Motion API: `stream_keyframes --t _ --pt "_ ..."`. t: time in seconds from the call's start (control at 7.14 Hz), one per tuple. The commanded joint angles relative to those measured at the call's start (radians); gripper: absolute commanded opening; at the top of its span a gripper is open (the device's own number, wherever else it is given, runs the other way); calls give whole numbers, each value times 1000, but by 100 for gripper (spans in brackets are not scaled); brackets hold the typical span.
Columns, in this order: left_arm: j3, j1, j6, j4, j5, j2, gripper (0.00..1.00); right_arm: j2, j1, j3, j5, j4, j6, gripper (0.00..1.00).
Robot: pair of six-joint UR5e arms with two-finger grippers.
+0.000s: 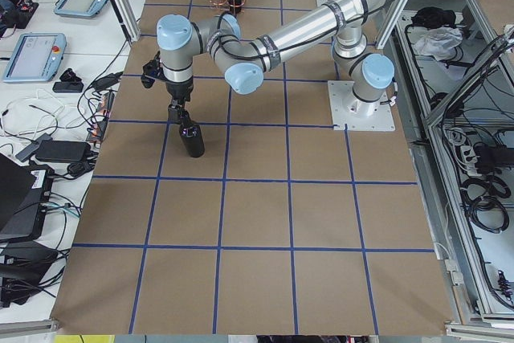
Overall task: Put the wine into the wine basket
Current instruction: 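Grasp the bottle neck with the left gripper and lift it upright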
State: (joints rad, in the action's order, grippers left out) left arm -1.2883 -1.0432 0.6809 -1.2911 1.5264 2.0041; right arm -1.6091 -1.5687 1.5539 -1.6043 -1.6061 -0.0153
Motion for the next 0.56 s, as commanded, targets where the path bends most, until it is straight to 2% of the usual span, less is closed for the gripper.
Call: stream_keyframes --t 0.0,0.42 --pt "12 0 -6 3 -23 31 93 0 -1 0 -2 0 1 100" --pt "11 0 -6 -25 -6 42 76 0 -1 0 1 5 1 100"
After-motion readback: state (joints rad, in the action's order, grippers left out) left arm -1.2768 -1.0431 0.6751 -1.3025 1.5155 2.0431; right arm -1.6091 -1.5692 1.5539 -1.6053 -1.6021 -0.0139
